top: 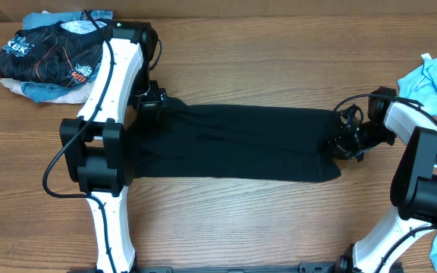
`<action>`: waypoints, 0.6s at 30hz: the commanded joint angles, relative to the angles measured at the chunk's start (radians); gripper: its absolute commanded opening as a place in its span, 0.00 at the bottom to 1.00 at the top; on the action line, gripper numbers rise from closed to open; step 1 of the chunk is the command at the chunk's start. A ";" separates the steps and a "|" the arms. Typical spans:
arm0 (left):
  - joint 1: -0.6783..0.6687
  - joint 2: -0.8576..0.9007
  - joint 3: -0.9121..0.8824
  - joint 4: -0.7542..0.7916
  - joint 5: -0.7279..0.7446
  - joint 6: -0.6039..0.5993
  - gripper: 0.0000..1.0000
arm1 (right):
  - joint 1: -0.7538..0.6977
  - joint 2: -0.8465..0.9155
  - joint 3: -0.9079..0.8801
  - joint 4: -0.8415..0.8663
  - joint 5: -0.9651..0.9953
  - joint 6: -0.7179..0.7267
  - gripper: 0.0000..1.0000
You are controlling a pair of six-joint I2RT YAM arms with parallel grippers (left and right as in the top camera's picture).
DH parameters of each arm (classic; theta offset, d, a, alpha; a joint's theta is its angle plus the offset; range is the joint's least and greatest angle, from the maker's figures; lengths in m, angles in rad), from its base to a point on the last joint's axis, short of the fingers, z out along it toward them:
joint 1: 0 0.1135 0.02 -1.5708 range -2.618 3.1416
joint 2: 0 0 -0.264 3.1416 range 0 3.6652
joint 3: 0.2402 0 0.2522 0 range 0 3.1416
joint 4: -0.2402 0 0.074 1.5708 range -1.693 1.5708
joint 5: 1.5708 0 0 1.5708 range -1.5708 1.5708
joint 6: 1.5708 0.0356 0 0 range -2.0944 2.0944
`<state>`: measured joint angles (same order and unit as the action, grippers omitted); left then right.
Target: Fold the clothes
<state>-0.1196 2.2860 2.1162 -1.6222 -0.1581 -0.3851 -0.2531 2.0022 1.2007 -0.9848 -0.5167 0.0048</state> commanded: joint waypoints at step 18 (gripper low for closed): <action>0.002 -0.027 0.013 0.020 0.002 0.018 1.00 | -0.075 0.033 0.348 -0.257 0.438 0.266 0.04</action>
<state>-0.1196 2.2860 2.1162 -1.6054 -0.1577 -0.3851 -0.3401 2.0357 1.4708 -1.2194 -0.1570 0.2295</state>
